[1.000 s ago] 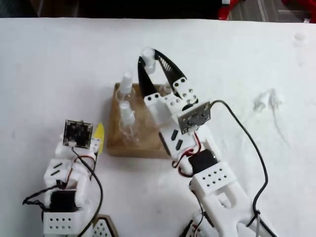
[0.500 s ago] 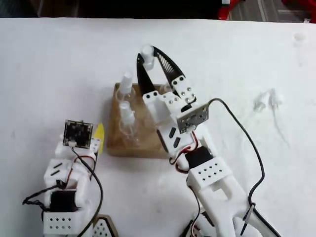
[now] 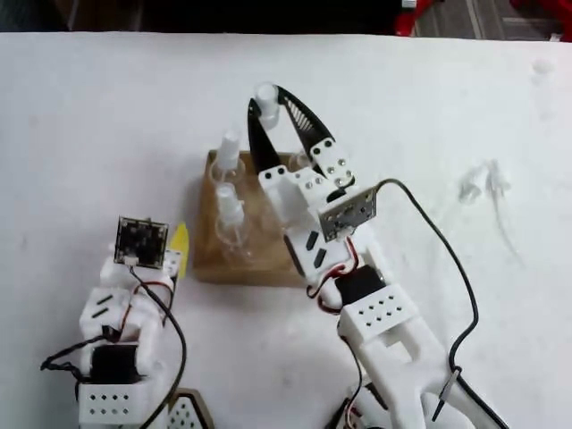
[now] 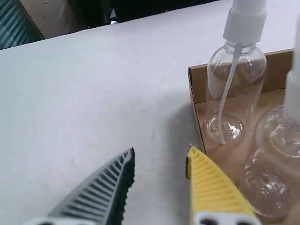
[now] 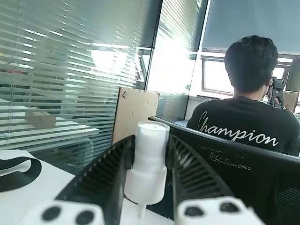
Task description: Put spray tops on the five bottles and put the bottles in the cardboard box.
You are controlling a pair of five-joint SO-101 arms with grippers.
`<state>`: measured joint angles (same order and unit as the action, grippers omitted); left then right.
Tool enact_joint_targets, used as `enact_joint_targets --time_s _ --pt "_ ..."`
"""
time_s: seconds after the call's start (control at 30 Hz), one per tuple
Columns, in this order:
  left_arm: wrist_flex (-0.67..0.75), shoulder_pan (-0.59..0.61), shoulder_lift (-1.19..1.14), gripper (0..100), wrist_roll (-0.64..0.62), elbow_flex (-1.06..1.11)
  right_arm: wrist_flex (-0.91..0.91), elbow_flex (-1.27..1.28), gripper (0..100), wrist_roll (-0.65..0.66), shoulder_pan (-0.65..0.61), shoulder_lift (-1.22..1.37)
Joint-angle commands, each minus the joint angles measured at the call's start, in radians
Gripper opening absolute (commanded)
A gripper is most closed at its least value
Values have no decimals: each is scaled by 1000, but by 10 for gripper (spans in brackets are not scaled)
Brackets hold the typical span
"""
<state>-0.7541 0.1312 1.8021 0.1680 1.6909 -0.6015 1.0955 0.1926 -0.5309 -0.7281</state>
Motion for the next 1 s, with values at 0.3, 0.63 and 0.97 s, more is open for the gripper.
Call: enact_joint_targets --time_s 0.3,0.63,0.97 --pt "-3 -4 5 165 12 2 -25 20 16 3 21 -16" --pt "-3 -7 5 165 12 2 -90 -12 16 12 22 -16" --pt "-3 -8 5 165 12 2 -76 -5 16 12 21 -128"
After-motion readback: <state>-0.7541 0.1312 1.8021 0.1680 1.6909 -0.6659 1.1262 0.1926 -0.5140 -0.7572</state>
